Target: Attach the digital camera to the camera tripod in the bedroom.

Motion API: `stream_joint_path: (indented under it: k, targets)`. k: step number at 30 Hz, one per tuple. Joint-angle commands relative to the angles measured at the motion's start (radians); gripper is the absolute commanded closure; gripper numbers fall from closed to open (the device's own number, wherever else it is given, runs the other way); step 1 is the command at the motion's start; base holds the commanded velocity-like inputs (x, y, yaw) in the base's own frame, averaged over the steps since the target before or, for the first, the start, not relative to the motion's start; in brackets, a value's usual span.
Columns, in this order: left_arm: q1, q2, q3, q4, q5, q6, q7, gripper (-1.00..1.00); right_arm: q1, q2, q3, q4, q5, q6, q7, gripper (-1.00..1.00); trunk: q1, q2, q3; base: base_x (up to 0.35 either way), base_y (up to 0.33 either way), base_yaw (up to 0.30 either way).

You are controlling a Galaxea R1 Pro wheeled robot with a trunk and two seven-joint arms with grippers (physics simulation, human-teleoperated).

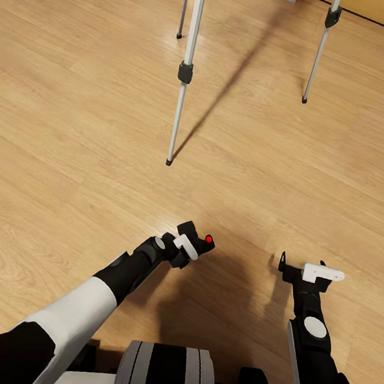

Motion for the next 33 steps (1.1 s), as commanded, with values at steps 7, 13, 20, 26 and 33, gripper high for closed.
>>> stream_joint_path:
  k: [7,13,20,26,33]
  targets:
    - [-0.001,0.000,-0.001,0.002,-0.010,0.003,-0.007,-1.00,0.000,0.000,0.000,-0.003,0.011,0.006,-0.002,-1.00,0.000,0.000,0.000,0.000,0.000,0.000]
    - [-0.001,0.000,-0.001,0.008,-0.010,0.002,-0.007,-1.00,0.000,0.000,0.000,-0.004,0.011,0.006,-0.002,-1.00,0.000,0.000,0.000,0.000,0.000,0.000]
    - [-0.001,0.000,-0.001,0.013,-0.010,0.001,-0.007,-1.00,0.000,0.000,0.000,-0.005,0.010,0.006,-0.002,-1.00,0.000,0.000,0.000,0.000,0.000,0.000]
    - [-0.001,0.000,-0.001,0.013,-0.010,0.001,-0.007,-1.00,0.000,0.001,0.000,-0.005,0.010,0.006,-0.002,-1.00,0.000,0.000,0.000,0.000,0.000,0.000]
    - [-0.001,0.000,-0.001,0.012,-0.010,0.001,-0.007,-1.00,0.000,0.002,0.000,-0.005,0.010,0.006,-0.002,-1.00,0.000,0.000,0.000,0.000,0.000,0.000]
